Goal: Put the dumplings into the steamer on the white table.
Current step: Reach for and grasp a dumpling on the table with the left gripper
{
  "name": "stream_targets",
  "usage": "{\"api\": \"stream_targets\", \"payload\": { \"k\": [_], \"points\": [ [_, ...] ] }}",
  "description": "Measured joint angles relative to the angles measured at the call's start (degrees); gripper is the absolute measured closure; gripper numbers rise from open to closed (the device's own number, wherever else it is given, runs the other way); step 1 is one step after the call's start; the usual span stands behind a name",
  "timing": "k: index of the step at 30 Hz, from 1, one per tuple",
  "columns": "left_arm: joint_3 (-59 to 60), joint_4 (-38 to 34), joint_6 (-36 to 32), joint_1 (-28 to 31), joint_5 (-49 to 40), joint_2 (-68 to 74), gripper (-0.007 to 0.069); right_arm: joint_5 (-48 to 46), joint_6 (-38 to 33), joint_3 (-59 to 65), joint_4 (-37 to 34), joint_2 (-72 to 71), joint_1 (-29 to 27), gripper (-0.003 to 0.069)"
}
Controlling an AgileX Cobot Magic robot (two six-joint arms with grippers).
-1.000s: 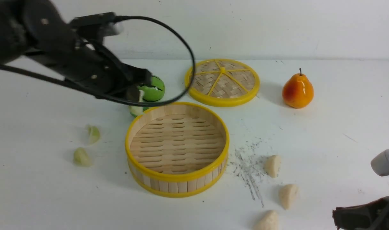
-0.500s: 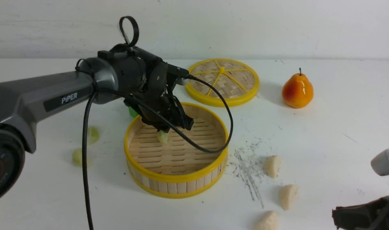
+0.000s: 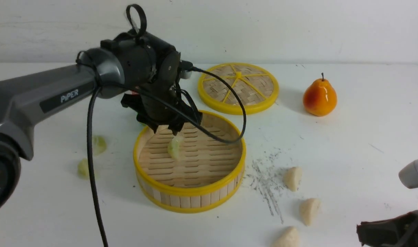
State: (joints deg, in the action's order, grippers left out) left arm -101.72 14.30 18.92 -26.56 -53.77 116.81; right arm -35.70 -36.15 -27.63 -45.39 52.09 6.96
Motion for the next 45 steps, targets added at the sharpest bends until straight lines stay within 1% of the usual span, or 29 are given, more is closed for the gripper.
{"api": "stream_targets", "payload": {
  "k": [3,6,7,8,9,11,12,13,14,17,19,24,30,33,36,43,45],
  "points": [
    [0.07,1.95,1.14,0.34,-2.44,-5.2,0.0292,0.0,0.0,0.0,-0.05,0.0,0.0,0.0613],
    [1.37,2.16,1.49,1.77,-3.12,-9.7,0.0308,0.0,0.0,0.0,-0.05,0.0,0.0,0.0612],
    [3.65,2.09,1.82,3.9,-3.17,-12.8,0.0317,0.0,0.0,0.0,-0.05,0.0,0.0,0.061],
    [4.43,1.96,1.98,4.57,-3.08,-13.51,0.0321,0.0,0.0,0.0,-0.05,0.0,0.0,0.061],
    [7.7,1.25,2.41,7.14,-2.63,-15.5,0.0327,0.0,0.0,0.0,-0.05,0.0,0.0,0.0608],
    [14.53,-1.02,3.95,11.69,-0.25,-18.33,0.0335,0.0,0.0,0.0,-0.11,0.0,0.0,0.0604],
    [16.58,-1.7,4.23,12.92,0.79,-18.76,0.0336,0.0,0.0,0.0,-0.2,0.0,0.0,0.0603],
    [21.3,-3.07,5.82,15.16,2.88,-19.18,0.0336,0.0,0.0,0.0,-0.31,0.0,0.0,0.0602],
    [21.95,-3.24,6.1,15.82,3.68,-19.25,0.0336,0.0,0.0,0.0,-0.42,0.0,0.0,0.0601],
    [31.38,-4.63,11.57,19.1,10.48,-18.59,0.0336,0.0,0.0,0.0,-0.65,0.0,0.0,0.0598],
    [34.42,-4.75,14.01,19.35,13.62,-17.45,0.0336,0.05,0.0,0.0,-0.65,0.0,0.0,0.0596],
    [35.5,-4.98,16.27,19.35,19.21,-14.19,0.033,0.05,0.0,0.0,-0.65,0.0,0.0,0.0594],
    [35.5,-4.26,17.39,19.35,25.19,-12.17,0.0256,0.05,0.0,0.0,-0.65,0.0,0.0,0.0589],
    [35.5,-3.44,17.39,19.35,26.18,-11.46,0.0246,0.11,0.0,0.0,-0.65,0.0,0.0,0.0587],
    [35.5,-2.44,17.39,19.35,26.02,-10.31,0.0269,0.24,0.0,0.0,-0.7,0.0,0.0,0.0583],
    [35.38,-1.32,17.22,19.35,25.65,-9.13,0.0455,0.24,0.0,0.0,-0.7,0.0,0.0,0.0583],
    [34.99,-1.12,17.22,19.35,25.26,-9.13,0.0455,0.24,0.0,0.0,-0.7,0.0,0.0,0.0583]
  ]
}}
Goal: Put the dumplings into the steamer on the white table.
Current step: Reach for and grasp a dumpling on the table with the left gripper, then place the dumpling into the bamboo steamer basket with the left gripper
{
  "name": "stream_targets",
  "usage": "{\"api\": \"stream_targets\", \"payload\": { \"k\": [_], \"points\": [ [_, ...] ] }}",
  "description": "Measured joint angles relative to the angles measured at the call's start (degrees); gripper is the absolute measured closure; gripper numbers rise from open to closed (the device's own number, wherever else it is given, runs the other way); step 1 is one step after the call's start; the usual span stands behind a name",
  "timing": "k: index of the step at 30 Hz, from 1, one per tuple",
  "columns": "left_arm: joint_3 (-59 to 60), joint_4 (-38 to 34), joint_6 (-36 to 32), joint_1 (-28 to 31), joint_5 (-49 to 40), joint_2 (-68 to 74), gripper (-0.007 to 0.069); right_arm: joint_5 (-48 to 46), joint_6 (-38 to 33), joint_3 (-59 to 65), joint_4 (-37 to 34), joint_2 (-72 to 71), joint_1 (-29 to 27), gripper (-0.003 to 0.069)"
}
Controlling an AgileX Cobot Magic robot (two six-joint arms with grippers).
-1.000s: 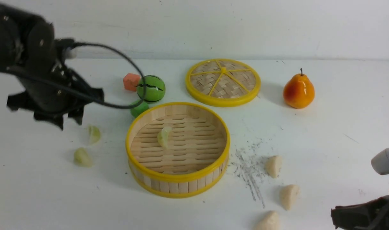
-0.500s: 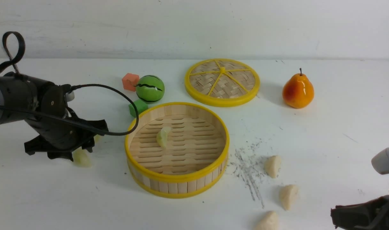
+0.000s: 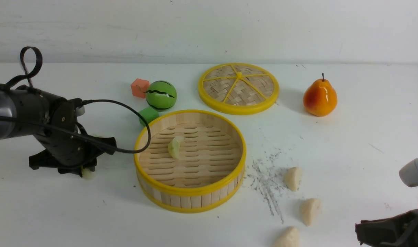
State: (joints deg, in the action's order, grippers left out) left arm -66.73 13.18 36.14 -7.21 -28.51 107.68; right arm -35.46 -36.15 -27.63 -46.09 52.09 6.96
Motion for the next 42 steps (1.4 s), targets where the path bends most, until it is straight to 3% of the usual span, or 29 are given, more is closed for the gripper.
{"api": "stream_targets", "payload": {
  "k": [5,12,17,31,34,38,42],
  "points": [
    [-4.09,-0.16,-2.81,-1.77,-3.98,-2.22,0.0455,0.23,0.0,0.0,0.0,0.0,0.0,0.0583],
    [-15.96,-7.35,-12.6,-13.34,-6.43,-5.01,0.0455,0.84,0.0,0.0,0.0,0.0,0.0,0.0583],
    [-21.71,-9.57,-15.3,-19.69,-6.38,1.14,0.0455,0.88,0.0,0.0,-0.19,0.4,0.0,0.058],
    [-24.79,-10.41,-10.82,-20.18,-7.84,11.11,0.0453,0.88,-0.02,0.0,-0.39,0.6,0.0,0.0576],
    [-24.79,-10.67,-10.65,-20.18,-7.72,11.11,0.0426,0.88,-0.02,0.0,-0.39,0.6,0.0,0.0576],
    [-25.29,-12.07,-9.37,-20.18,-9.04,11.04,0.0332,0.88,-0.02,0.0,-0.39,0.6,0.0,0.0573],
    [-27.73,-12.04,-9.74,-20.18,-13.34,8.66,0.0302,0.88,-0.02,0.0,-0.39,0.6,0.0,0.0565]
  ]
}}
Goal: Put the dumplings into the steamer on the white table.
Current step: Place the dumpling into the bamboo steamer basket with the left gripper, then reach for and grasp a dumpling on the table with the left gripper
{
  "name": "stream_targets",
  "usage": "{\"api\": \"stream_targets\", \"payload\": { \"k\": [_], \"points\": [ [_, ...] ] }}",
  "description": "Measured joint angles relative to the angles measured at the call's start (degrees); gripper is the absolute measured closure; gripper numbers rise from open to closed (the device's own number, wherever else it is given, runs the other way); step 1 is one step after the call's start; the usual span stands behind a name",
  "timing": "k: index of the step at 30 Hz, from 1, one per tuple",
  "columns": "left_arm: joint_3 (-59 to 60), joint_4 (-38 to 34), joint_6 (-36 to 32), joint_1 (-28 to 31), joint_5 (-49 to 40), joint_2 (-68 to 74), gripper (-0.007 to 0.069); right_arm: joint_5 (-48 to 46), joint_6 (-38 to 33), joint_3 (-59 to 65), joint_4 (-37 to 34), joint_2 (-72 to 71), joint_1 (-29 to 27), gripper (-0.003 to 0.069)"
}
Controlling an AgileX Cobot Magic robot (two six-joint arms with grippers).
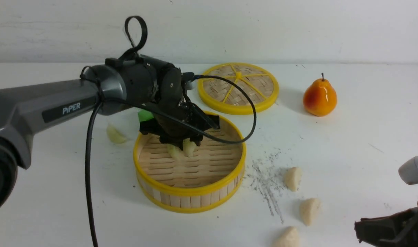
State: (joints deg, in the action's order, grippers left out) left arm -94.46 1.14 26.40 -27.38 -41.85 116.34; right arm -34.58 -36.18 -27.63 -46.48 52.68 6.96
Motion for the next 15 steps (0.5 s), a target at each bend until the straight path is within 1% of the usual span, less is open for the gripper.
{"api": "stream_targets", "payload": {
  "k": [2,4,7,9,12,15],
  "points": [
    [-1.5,2.07,-0.56,0.0,-2.05,-2.63,0.03,0.0,0.0,0.0,0.0,0.0,0.0,0.0564],
    [-2.42,6.31,-0.56,0.31,-4.0,-5.78,0.03,0.0,-0.04,0.0,0.0,0.0,0.0,0.0562],
    [-2.9,11.95,1.23,2.24,-7.2,-9.15,0.0299,0.0,-0.93,0.0,0.0,0.0,0.0,0.0562],
    [-2.9,13.7,2.25,4.24,-9.37,-9.88,0.0299,0.0,-1.23,0.0,0.0,0.0,0.0,0.056],
    [-0.52,14.06,3.51,9.09,-10.04,-9.89,0.0299,0.0,-1.23,0.0,-0.05,0.0,0.0,0.0556],
    [4.02,12.01,4.19,12.98,-6.55,-9.68,0.0299,0.0,-1.23,0.0,-0.05,0.0,0.0,0.0554]
  ]
}}
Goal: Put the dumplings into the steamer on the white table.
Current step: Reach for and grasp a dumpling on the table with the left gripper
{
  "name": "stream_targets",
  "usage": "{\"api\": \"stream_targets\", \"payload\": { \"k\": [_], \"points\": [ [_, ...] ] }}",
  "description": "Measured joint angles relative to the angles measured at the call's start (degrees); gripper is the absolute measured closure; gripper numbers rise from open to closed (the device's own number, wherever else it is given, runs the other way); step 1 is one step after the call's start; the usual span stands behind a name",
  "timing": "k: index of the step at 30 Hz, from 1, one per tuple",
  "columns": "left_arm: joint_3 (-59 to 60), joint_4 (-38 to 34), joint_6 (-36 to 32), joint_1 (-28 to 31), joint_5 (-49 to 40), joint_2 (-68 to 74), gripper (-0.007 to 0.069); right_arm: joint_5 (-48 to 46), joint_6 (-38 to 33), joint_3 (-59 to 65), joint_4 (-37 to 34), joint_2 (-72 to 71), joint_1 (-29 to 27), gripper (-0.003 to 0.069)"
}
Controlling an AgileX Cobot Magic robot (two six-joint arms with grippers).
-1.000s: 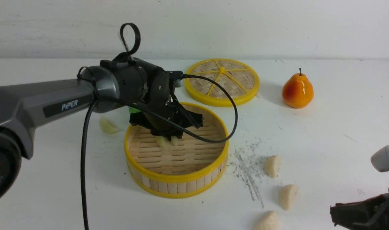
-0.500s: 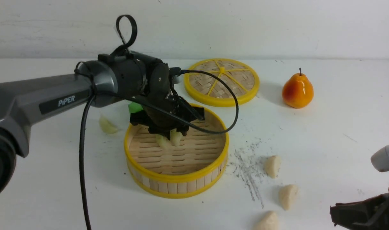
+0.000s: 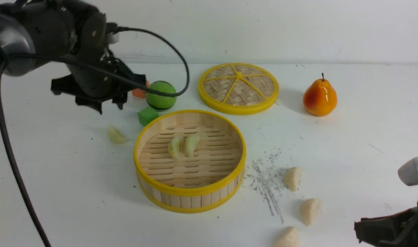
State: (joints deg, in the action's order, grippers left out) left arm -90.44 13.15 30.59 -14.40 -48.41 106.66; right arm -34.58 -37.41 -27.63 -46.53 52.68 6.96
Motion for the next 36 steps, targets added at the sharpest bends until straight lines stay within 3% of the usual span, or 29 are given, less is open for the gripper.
{"api": "stream_targets", "payload": {
  "k": [4,12,19,36],
  "points": [
    [6.55,-4.72,1.21,4.13,8.52,1.6,0.0299,0.02,0.0,0.0,-0.78,0.0,0.0,0.0552],
    [8.02,-5.9,3.83,4.94,19.62,8.13,0.0302,0.02,0.0,0.0,-1.2,0.0,0.0,0.0545],
    [8.02,-3.41,8.51,4.94,23.64,11.18,0.0302,0.02,-0.01,0.0,-1.25,0.0,0.0,0.0539],
    [7.98,1.07,8.93,4.94,26.25,13.45,0.0335,0.02,-0.01,0.0,-1.25,0.0,0.0,0.0523]
  ]
}}
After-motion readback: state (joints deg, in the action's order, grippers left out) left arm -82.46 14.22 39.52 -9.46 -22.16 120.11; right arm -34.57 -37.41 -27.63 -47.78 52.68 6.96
